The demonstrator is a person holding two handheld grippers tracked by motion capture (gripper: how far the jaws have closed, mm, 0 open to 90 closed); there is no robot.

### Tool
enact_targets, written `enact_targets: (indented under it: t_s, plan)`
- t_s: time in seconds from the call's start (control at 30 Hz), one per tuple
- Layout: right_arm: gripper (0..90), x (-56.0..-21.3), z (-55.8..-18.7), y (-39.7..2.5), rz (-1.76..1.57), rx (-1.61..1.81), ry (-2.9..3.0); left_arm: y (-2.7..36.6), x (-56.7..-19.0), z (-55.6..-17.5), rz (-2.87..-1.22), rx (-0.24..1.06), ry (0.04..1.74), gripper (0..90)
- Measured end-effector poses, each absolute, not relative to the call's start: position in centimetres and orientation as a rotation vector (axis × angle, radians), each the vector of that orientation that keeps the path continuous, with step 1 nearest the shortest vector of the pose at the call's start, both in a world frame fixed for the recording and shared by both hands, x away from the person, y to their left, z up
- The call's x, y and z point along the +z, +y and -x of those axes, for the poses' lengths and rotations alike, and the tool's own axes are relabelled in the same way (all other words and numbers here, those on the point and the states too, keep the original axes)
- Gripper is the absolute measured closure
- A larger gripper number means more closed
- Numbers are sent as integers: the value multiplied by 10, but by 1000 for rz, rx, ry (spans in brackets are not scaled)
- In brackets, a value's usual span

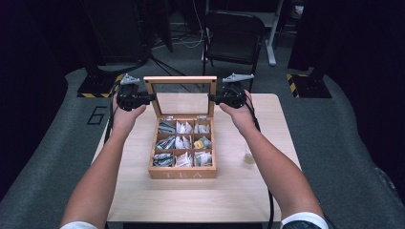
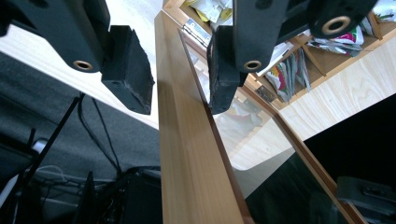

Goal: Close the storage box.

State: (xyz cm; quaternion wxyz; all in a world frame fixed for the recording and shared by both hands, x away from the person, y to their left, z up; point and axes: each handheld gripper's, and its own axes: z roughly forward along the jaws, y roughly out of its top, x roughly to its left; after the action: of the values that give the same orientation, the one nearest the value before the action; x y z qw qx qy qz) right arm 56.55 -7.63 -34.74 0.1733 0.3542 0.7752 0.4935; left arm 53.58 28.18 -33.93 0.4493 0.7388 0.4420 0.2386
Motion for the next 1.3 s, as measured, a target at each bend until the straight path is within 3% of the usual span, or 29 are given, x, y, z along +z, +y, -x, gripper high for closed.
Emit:
enact_targets:
  t_s: [0.5,0.77,1.3]
  plan:
    - [559,-316,-546,-77,-1002,1384,2166,283,-340,-529,-1846,584,1075,637]
    - [606,-305,-533,-75,-970,1393,2159,283,-339,-523,-1869,577,1067,636]
    - [610,-302,-524,-76,-969,1369,2191,290,-338,-508,-1846,552,1046,645]
